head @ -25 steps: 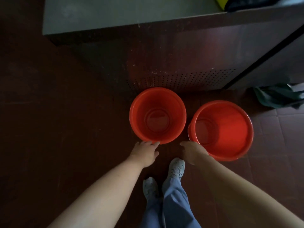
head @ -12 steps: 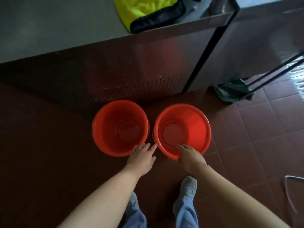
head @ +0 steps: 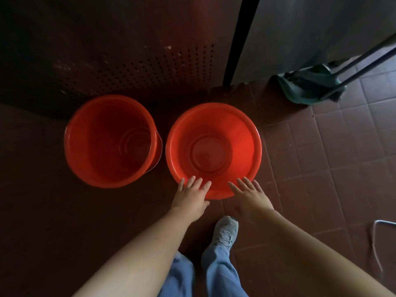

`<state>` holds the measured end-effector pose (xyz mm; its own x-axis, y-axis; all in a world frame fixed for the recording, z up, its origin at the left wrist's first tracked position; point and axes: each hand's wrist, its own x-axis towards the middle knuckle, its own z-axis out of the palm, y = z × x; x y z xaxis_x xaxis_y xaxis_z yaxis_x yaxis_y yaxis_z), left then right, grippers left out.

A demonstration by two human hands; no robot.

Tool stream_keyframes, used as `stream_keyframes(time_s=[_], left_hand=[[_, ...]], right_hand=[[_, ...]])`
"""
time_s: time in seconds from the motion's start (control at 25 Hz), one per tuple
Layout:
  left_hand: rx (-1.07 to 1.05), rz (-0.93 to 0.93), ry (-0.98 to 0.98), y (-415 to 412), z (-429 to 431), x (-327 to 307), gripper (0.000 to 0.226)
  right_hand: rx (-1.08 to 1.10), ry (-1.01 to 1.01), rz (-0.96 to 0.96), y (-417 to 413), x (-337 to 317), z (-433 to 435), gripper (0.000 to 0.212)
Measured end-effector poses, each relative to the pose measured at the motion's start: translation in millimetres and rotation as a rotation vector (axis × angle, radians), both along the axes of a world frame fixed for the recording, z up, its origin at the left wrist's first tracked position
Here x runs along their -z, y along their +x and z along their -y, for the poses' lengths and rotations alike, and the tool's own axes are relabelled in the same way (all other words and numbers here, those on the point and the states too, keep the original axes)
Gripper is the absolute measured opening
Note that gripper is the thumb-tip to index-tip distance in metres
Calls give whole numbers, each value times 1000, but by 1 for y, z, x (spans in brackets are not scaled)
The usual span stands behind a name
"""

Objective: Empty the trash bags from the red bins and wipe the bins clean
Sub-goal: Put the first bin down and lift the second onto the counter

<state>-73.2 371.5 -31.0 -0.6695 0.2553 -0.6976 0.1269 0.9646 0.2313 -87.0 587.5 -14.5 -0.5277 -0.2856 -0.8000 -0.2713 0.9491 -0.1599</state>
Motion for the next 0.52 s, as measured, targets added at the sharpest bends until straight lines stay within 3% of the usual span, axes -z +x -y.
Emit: stream_keyframes(time_s=[0.2,0.32,0.52], left_hand=[[94,22,-76,-6,-12,37,73],[152,5,-175,-12,-16,54,61],[243,-96,-203,-5,-12,68,48]], right_hand=[[-137,29,-53,-11,41,0,68],[-193,39,-125,-21,61,-1,46],[-271,55,-229,-27,77,-5,34]])
